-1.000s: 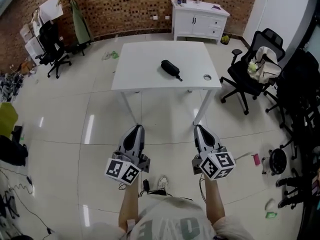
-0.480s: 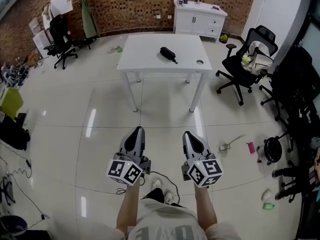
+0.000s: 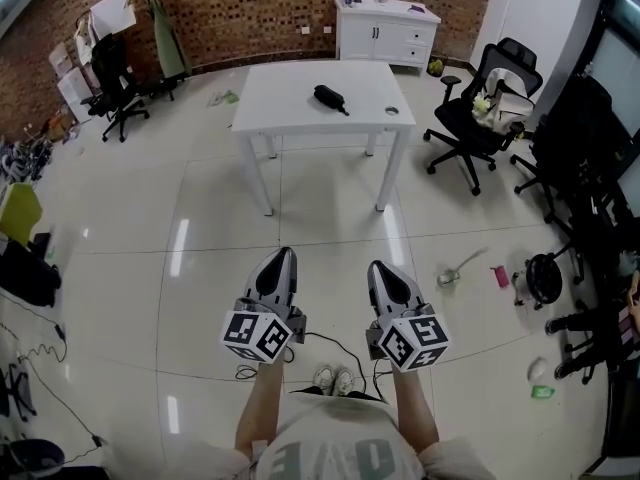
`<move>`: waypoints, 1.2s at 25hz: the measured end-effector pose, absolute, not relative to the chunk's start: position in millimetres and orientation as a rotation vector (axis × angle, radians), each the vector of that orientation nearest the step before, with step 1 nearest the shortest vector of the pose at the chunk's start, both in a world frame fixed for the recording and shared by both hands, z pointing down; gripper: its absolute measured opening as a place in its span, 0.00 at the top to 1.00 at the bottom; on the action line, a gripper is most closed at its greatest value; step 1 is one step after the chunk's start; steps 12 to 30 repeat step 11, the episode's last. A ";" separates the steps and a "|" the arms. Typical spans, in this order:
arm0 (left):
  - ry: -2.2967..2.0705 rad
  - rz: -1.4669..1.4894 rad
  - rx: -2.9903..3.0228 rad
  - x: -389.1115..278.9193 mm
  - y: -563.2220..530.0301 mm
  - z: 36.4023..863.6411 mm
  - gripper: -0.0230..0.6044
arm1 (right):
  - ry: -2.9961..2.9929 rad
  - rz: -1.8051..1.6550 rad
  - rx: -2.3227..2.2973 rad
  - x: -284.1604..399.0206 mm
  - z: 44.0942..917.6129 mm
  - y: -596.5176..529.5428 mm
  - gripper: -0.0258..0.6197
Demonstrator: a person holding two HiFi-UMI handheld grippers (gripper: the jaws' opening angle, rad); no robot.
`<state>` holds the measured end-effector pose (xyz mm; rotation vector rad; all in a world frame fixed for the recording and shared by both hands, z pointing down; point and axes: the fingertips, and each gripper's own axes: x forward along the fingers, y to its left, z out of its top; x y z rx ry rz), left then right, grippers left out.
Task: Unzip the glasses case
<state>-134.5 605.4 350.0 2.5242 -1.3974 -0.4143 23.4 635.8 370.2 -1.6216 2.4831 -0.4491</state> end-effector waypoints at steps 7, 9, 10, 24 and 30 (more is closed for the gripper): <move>-1.385 -0.366 2.535 -145.4 607.8 351.6 0.96 | 2.508 -0.394 -1.607 8.8 360.9 639.3 0.96; -1.397 -0.361 2.539 -146.8 607.2 351.2 0.96 | 2.509 -0.378 -1.614 9.2 359.3 638.7 0.96; -1.400 -0.359 2.540 -147.3 606.6 351.2 0.96 | 2.509 -0.372 -1.617 9.7 358.5 638.2 0.96; -1.403 -0.356 2.542 -147.7 606.1 351.2 0.96 | 2.508 -0.367 -1.620 10.2 357.8 637.6 0.96; -1.403 -0.356 2.542 -147.7 606.1 351.2 0.96 | 2.508 -0.367 -1.620 10.2 357.8 637.6 0.96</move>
